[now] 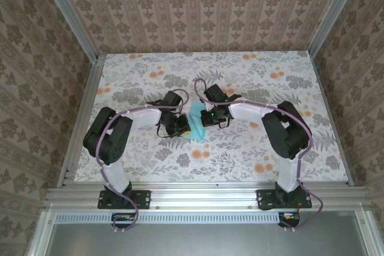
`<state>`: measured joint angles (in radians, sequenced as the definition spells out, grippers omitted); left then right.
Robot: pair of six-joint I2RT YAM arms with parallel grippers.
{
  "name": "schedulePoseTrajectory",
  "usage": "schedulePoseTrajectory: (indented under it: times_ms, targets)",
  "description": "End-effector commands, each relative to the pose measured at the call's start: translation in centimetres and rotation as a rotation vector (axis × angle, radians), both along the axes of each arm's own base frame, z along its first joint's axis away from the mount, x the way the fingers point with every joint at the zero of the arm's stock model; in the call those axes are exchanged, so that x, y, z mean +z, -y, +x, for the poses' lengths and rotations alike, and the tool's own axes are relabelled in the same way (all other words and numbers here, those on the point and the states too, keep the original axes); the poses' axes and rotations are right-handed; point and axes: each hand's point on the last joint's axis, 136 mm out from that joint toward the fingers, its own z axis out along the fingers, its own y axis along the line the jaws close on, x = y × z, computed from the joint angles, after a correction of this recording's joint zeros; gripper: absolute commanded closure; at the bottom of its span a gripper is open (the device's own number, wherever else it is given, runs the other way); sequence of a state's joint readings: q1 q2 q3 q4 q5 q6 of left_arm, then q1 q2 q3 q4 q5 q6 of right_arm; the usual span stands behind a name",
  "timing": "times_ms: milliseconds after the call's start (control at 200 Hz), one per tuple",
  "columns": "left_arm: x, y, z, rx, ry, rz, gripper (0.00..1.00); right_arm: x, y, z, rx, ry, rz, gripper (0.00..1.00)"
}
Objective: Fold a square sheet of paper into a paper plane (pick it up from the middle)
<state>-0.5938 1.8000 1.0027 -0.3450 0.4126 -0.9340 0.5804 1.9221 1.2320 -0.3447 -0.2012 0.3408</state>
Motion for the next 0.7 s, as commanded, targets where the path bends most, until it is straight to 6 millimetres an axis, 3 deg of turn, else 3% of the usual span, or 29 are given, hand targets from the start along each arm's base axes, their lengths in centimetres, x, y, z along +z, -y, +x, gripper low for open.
schedulePoseTrajectory:
  times_ms: [0, 695]
  targets:
    - [-0.8, -0.5, -0.6, -0.033, -0.02, 0.055, 0.9, -0.7, 0.8, 0.3, -0.007, -0.011, -0.051, 0.95]
    - [-1.3, -0.4, -1.1, -0.086, -0.036, 0.092, 0.92, -1.2, 1.0, 1.4, -0.004, -0.01, -0.08, 0.93]
